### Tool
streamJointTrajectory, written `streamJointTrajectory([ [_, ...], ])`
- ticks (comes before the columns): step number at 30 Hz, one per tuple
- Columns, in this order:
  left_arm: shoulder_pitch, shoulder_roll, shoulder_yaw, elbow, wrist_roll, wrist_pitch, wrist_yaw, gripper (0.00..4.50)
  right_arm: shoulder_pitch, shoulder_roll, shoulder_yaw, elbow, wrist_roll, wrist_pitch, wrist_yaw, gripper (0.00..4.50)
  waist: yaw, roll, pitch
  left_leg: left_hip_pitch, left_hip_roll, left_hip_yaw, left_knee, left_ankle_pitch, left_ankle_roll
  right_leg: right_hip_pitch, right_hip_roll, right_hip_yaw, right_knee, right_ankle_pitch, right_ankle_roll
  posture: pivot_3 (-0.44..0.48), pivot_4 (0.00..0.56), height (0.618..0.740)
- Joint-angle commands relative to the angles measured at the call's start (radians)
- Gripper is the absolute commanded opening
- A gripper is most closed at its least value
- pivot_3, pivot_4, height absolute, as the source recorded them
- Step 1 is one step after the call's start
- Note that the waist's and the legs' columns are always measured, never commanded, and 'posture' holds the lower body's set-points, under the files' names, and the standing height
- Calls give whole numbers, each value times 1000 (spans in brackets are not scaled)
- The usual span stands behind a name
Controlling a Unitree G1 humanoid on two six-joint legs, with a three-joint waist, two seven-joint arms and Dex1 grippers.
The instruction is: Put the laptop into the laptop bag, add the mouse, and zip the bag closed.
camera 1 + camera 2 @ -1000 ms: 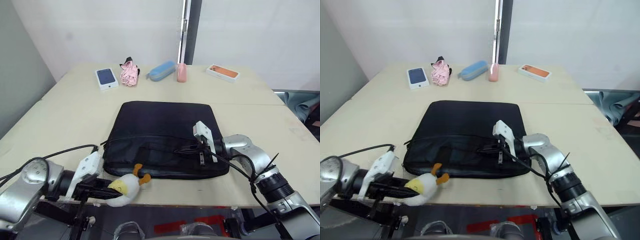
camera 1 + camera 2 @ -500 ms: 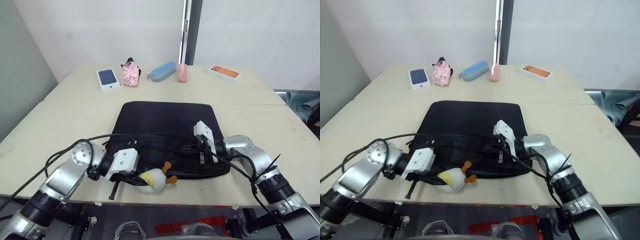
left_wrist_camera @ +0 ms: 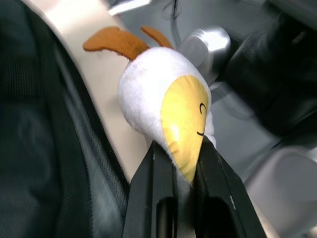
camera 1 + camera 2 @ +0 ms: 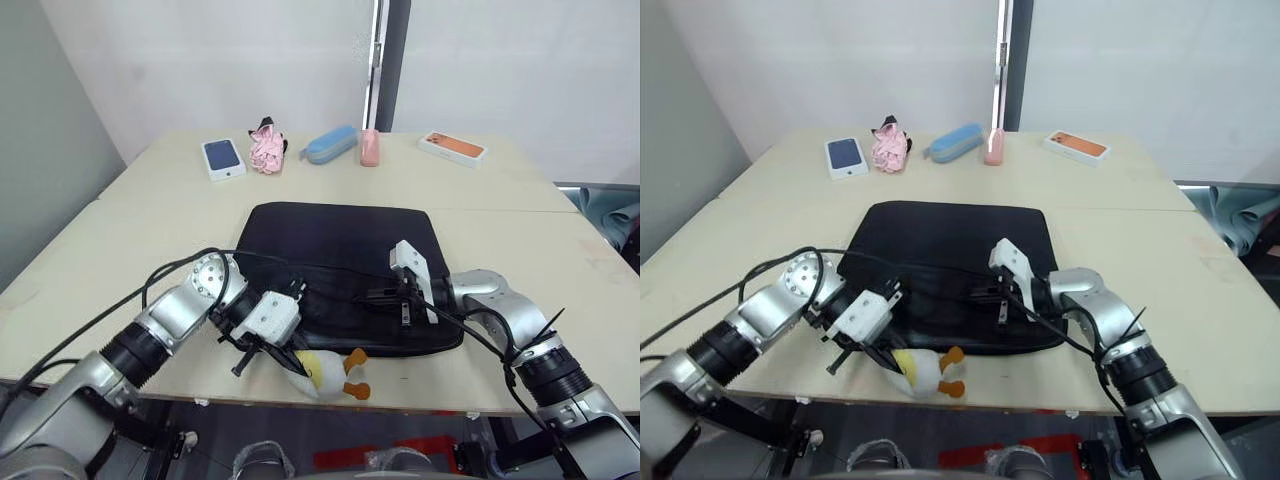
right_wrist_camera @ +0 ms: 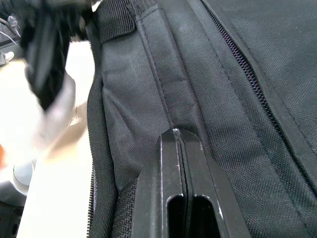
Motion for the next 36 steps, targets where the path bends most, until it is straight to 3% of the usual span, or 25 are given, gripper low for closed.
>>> streamJointTrajectory([
  [1,-62,89,-107,-7,-70,-64,-42,18,33,-13,32,29,-35,48,-28,0,-2,2,0,1,0,0,0,0,0,0,0,1,0,0,0,0,150,740],
  [3,-91,93,-89,12,-139,-12,-42,18,35,-15,26,22,-30,51,-31,0,-3,3,1,0,0,1,0,0,0,-1,1,2,0,0,0,0,150,740],
  [8,-138,-36,-5,65,-205,43,-42,18,45,-21,24,14,-32,52,-30,0,4,3,1,-1,1,2,2,0,-1,-2,1,2,-1,0,0,0,150,740],
  [13,-90,-196,102,-30,-261,179,6,18,38,-17,22,14,-29,55,-36,0,3,2,1,-2,1,3,2,0,-1,-1,1,3,-1,0,0,0,150,740],
  [20,-4,-349,149,-88,-251,379,96,18,43,-24,20,7,-27,57,-32,0,0,2,1,-2,2,4,2,0,-1,-2,1,3,-2,0,0,0,150,740],
  [25,-49,-470,140,45,-143,423,132,18,38,-27,21,6,-26,61,-28,0,0,2,1,-1,2,4,2,0,-1,-1,1,3,-2,0,0,0,150,740],
  [30,-67,-587,112,162,-20,363,132,18,41,-28,19,-3,-24,71,-33,0,-3,1,2,-2,2,4,2,0,-1,0,1,3,-5,0,0,0,150,740],
  [36,-107,-666,76,287,114,251,97,18,57,-34,15,-22,-20,80,-36,0,18,2,1,0,2,5,2,0,0,5,-2,0,-6,0,0,0,150,740],
])
